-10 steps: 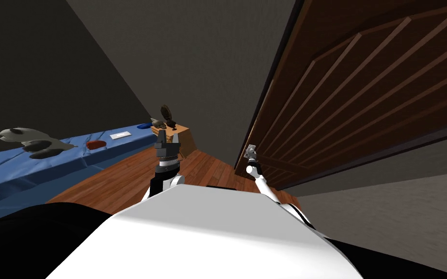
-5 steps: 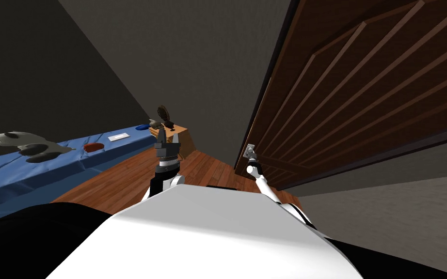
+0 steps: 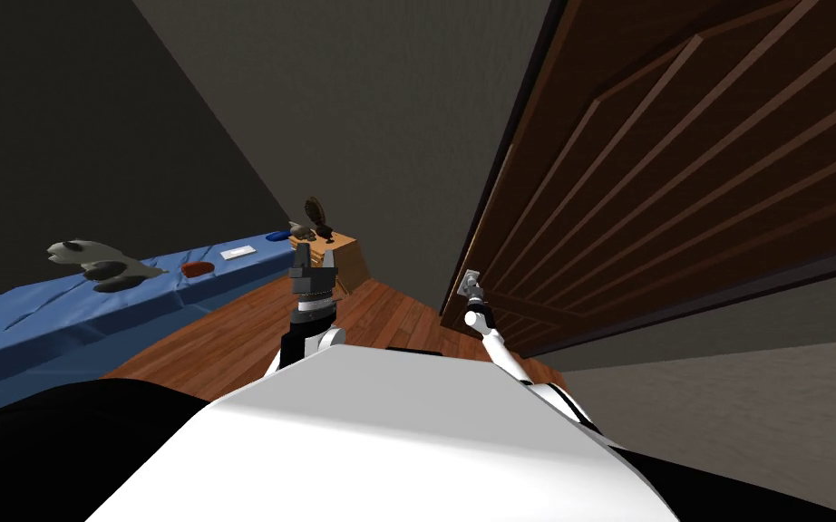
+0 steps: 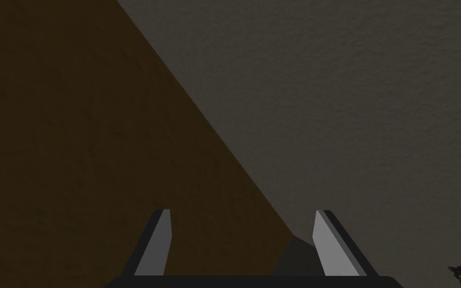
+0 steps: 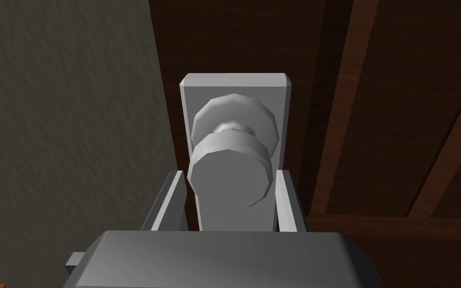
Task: Pull the door open
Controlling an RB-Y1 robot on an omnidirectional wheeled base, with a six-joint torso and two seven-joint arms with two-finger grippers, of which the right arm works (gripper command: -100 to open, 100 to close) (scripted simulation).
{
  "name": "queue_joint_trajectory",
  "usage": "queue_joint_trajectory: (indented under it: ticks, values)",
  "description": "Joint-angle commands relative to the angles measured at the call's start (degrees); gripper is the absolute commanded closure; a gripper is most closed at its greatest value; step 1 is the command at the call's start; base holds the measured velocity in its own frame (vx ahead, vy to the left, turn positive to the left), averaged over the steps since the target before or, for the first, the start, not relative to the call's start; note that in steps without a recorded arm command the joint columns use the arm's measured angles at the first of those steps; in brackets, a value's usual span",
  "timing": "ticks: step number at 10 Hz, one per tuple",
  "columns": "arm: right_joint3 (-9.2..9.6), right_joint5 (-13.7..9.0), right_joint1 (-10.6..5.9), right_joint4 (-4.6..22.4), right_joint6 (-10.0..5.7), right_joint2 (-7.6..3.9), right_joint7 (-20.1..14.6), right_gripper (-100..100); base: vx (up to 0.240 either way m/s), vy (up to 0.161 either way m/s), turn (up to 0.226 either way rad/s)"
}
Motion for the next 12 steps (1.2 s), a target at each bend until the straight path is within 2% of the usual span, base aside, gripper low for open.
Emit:
queue_joint_trajectory:
  ticks: [1, 5, 8, 9, 10, 12]
  values:
    - [1.11, -0.2, 0.55, -0.3, 0.12, -1.03, -1.6, 100, -0.165, 0.013, 0.151]
    - [3.25, -1.0, 2.2, -1.1, -0.56, -5.69, -6.4, 100, -0.211, -0.037, 0.191]
    - [4.5, -1.5, 3.17, -1.6, -0.95, -8.43, -9.2, 100, -0.189, -0.079, 0.163]
    - [4.11, -1.5, 3.25, -1.7, -0.6, -7.81, -8.4, 100, -0.088, -0.024, 0.036]
    - [5.53, -1.4, 3.83, -2.5, -0.8, -8.83, -9.5, 100, -0.146, -0.035, 0.105]
    - [6.55, -1.3, 4.21, -3.2, -1.05, -9.65, -10.4, 100, -0.194, -0.067, 0.099]
